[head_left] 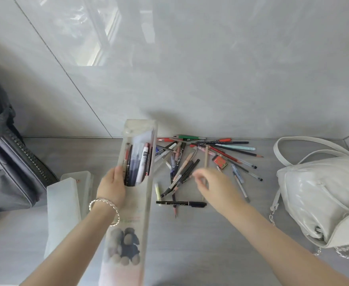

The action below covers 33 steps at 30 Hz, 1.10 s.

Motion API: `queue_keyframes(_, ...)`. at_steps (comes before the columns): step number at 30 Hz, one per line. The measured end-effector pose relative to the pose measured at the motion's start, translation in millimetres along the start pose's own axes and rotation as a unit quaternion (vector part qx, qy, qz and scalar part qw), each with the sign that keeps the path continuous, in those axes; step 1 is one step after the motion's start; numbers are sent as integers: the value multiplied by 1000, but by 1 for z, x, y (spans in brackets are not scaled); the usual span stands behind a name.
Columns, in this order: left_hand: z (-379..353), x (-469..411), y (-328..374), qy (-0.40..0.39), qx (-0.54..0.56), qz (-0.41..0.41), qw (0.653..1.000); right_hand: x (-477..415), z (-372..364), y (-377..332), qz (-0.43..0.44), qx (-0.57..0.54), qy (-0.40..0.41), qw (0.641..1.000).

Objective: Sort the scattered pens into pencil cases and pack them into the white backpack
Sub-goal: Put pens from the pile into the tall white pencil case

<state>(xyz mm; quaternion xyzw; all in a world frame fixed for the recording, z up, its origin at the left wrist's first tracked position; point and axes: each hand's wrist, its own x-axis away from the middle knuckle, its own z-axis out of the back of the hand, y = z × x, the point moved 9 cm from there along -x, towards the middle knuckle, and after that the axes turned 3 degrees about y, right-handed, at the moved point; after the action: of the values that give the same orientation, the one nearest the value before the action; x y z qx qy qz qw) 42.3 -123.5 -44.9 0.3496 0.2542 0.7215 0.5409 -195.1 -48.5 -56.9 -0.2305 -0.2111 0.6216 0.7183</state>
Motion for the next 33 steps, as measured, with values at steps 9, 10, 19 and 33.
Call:
queue_keyframes(9,7,-1,-41,-29,-45,33,998,18,-90,13,69,176,-203,961)
queue_keyframes(10,7,0,-43,-30,-47,33,998,19,-86,14,62,148,-202,966)
queue_keyframes(19,-6,1,-47,-49,-56,29,997,0,41,21,-62,-216,63,972)
queue_keyframes(33,-13,-4,-37,-61,-27,28,997,-63,-52,2,-95,44,-172,980)
